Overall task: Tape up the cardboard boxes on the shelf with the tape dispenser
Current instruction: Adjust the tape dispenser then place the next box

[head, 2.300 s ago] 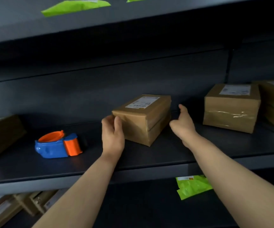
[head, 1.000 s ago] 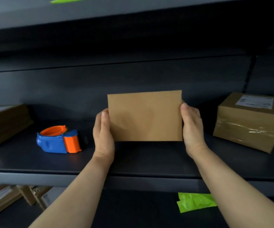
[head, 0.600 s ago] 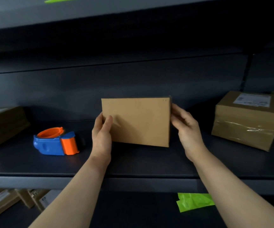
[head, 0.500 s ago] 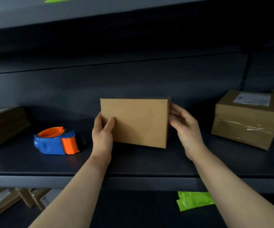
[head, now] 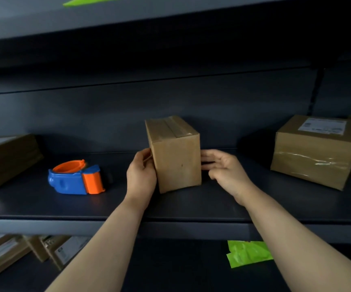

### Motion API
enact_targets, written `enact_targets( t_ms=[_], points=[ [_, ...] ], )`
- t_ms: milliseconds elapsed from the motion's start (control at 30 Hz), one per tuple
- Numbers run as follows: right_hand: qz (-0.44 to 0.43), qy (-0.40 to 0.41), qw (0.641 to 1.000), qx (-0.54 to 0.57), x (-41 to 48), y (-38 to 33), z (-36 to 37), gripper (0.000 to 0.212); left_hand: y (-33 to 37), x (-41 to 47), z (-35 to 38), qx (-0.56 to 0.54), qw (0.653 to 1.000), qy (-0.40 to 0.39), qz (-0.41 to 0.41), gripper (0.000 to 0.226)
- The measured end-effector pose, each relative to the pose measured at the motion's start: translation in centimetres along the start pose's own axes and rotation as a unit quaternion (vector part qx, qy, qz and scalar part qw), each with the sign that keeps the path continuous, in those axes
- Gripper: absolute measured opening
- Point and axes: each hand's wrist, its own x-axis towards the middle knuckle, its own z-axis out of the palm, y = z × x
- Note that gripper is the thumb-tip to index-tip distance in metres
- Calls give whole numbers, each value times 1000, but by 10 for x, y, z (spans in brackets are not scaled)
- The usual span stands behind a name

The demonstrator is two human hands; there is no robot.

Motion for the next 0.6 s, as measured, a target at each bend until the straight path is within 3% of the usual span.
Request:
enact_targets(
  t_ms=[167, 233, 367, 433, 533, 600],
  points=[
    [-12, 8, 1000, -16, 1, 2, 1, 65, 0, 1, 0, -9, 1000, 2, 6, 28],
    [-13, 3, 1000, -15, 1, 2, 0, 65, 0, 1, -1, -60, 998, -2, 10, 25],
    [-10, -61, 998, 17, -2, -5, -1, 55, 3, -1, -7, -218, 970, -71, -84, 52],
    [-13, -60, 998, 21, -3, -6, 2, 49, 5, -4, -7, -188, 976, -77, -77, 49],
    [-24, 99, 995, -23, 3, 0, 4, 44, 3, -3, -3, -39, 998, 51, 5, 25],
    [-26, 219, 969, -112, 9, 6, -1, 35, 2, -3, -5, 1, 991, 132, 24, 13]
  ],
)
